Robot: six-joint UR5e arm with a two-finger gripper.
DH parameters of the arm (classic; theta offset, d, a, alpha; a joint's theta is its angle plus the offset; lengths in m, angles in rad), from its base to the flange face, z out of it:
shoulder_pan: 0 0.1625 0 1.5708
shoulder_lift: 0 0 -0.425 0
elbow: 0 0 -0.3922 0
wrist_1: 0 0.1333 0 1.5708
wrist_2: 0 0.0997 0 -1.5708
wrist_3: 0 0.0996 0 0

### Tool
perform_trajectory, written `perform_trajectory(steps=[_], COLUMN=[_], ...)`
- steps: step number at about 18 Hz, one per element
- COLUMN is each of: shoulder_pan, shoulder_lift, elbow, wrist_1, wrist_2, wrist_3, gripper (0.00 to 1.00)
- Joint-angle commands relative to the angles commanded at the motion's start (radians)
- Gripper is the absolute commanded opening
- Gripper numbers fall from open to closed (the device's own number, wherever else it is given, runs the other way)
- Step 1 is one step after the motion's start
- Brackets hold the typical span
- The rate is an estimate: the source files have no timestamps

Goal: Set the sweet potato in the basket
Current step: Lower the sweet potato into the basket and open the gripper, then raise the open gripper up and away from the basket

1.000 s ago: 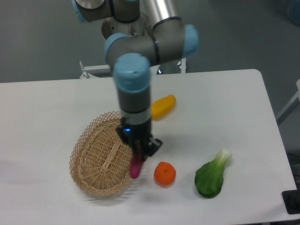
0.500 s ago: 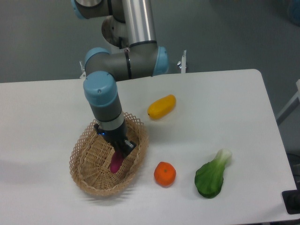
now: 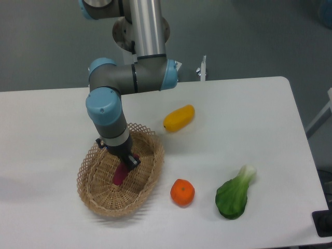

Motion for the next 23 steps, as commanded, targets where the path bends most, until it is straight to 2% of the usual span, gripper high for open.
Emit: perform_trajectory(steps=[2,3,4,9,13,17,19,21,23], shoulder_pan=[0.0,0.0,0.0,0.018,0.097,0.187,0.227,0.279,0.334], shoulder_lift=[0.002,0.003,0.006,0.018,0.055,0.095,0.11,0.115,0.133], elbow=[0.006,0.009,0.015,0.057,0.093,0.12,0.153,0.182,0.193], wrist_1=[0.002,0.005,0.003,-0.003,-0.005,-0.005,-0.006,-0.014,-0.021], wrist_2=[0.002,0.0,-0.002,0.002,-0.014,-0.02,-0.031,-0.023,-0.02], wrist_3=[-0.002,-0.005,-0.008,-0.031,-0.089,-0.08,-0.075,-0.042,0.053], gripper=[0.89,0.96,0.99,1.0,1.0,1.0,1.0,1.0,1.0])
